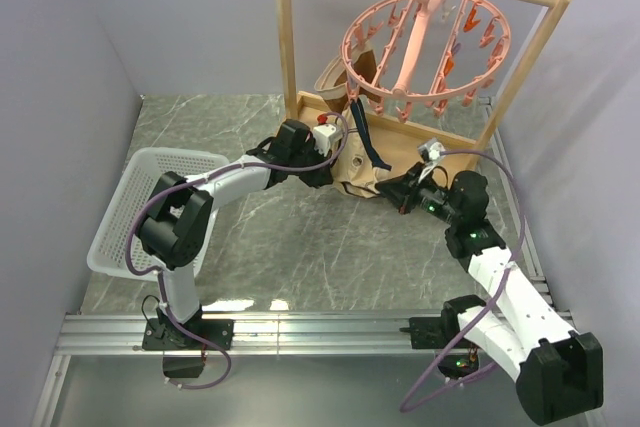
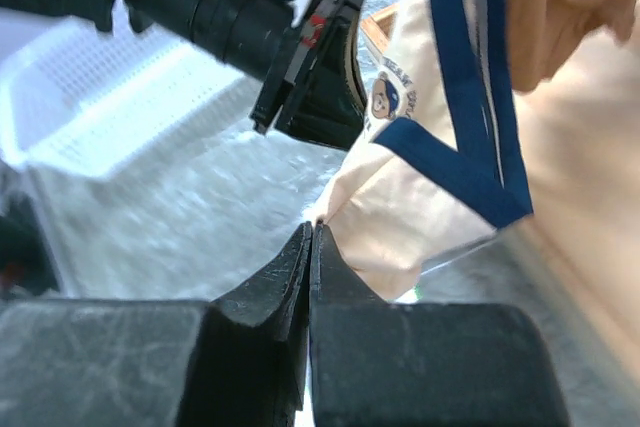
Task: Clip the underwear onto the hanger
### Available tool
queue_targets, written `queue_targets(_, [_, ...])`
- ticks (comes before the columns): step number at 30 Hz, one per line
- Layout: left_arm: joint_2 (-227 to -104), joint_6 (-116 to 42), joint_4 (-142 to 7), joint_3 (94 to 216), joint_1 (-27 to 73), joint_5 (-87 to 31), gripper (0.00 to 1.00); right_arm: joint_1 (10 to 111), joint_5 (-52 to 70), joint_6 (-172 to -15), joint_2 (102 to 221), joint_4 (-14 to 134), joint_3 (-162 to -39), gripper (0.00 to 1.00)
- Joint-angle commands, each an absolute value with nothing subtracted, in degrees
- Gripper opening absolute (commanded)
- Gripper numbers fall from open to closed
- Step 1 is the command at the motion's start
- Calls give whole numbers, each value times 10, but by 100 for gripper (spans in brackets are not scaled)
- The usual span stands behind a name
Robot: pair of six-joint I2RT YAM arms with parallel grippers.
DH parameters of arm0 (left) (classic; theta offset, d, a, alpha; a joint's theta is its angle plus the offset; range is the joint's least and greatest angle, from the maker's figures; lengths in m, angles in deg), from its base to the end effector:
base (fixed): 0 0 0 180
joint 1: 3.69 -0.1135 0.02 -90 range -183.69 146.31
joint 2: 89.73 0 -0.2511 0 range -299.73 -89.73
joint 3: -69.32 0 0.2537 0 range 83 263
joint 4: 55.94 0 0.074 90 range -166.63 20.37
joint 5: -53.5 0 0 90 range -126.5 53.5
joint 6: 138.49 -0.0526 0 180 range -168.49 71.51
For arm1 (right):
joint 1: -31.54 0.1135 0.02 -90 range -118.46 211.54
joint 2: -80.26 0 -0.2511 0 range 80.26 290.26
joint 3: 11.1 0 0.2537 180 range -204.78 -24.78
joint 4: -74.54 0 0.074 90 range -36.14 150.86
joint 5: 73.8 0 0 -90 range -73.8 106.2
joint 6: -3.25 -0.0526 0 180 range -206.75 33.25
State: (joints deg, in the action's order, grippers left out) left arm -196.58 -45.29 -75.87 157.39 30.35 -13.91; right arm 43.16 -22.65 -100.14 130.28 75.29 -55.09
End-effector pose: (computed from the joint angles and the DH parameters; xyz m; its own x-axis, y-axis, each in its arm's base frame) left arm 0.3439 -0.2567 0.1955 -0.5601 0.3162 -0.7657 0.7351 0.6159 -0.2834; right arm 0.2142 0.0777 0.2687 -0.2657 0.1295 -0.9553 -0.7269 0.6240 0.2868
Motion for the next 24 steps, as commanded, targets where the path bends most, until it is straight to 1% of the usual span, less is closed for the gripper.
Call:
queue_targets(1, [-1966,-407,-777,1594,301,-115,0,461,-183,-848,1292,753,-548,0])
queue_targets(3, [-1968,-394,-784,1596,302,-108,0,488,-180,-769,1285,726,-554,0])
queue_targets(4, [-1968,-390,-787,1595,302,-107,0,501,-182,-703,1283,712,-561,0])
queue_targets(7, [-1968,-369,-782,1588,302,-97,0,544,-194,-588,1268,671,-561,0])
queue_targets(9, [-1956,-354,-769,1575,300,-80,2,570,-209,-536,1261,627,-562,0])
queue_targets(10, [-1949,-348,-762,1568,297,-69,5,578,-211,-495,1257,616,-561,0])
queue_targets(11, [-1931,-343,-754,1561,294,-62,17,588,-210,-477,1251,613,-558,0])
queue_targets(14, [-1881,-326,-742,1534,282,-43,36,609,-199,-426,1246,588,-551,0])
queue_targets(16, [-1850,-320,-758,1520,263,-35,41,614,-197,-404,1252,570,-558,0])
queue_targets(19, [-1780,-333,-817,1522,233,-19,44,616,-194,-390,1259,554,-567,0])
queue_targets(21, [-1752,-360,-849,1536,228,-4,48,618,-192,-386,1261,545,-571,0])
queue_targets(22, [-1738,-366,-855,1538,229,23,50,620,-191,-382,1262,543,-573,0])
queue_targets(23, [-1713,-367,-855,1538,232,36,56,622,-191,-382,1265,542,-574,0])
queue_targets(24, [-1703,-367,-855,1540,243,47,59,624,-190,-381,1267,536,-577,0])
